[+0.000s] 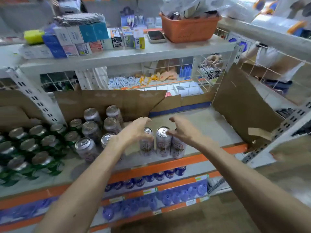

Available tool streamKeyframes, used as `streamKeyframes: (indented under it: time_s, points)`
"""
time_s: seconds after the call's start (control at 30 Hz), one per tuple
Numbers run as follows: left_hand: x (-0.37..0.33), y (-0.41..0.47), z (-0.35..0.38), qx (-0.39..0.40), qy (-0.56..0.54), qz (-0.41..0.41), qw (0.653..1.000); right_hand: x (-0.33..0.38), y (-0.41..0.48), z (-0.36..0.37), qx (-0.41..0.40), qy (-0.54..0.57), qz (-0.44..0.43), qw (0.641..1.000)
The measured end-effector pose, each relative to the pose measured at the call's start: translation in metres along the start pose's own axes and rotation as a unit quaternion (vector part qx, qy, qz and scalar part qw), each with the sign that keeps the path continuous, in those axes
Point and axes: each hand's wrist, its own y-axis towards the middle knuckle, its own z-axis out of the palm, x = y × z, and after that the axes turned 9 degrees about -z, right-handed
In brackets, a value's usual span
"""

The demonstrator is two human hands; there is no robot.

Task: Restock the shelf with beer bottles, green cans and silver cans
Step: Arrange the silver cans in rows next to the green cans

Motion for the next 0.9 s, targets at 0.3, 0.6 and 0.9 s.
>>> streamKeyframes:
  time_s: [0.3,0.6,0.9]
  points:
    - [0.015,0.007,0.014,0.001,0.065,-0.060,0.996,-0.010,0.027,0.015,0.101,-0.061,-0.089,0.989]
    - [0.032,0.030,-0.009,0.040,0.061,-0.036,0.997,-0.023,0.066,0.012,0.155,-0.078,-0.086,0.981]
    - [0.043,0.088,-0.073,-0.031,0.039,-0.056,0.997,-0.013,0.136,-0.018,0.067,-0.100,-0.064,0.991]
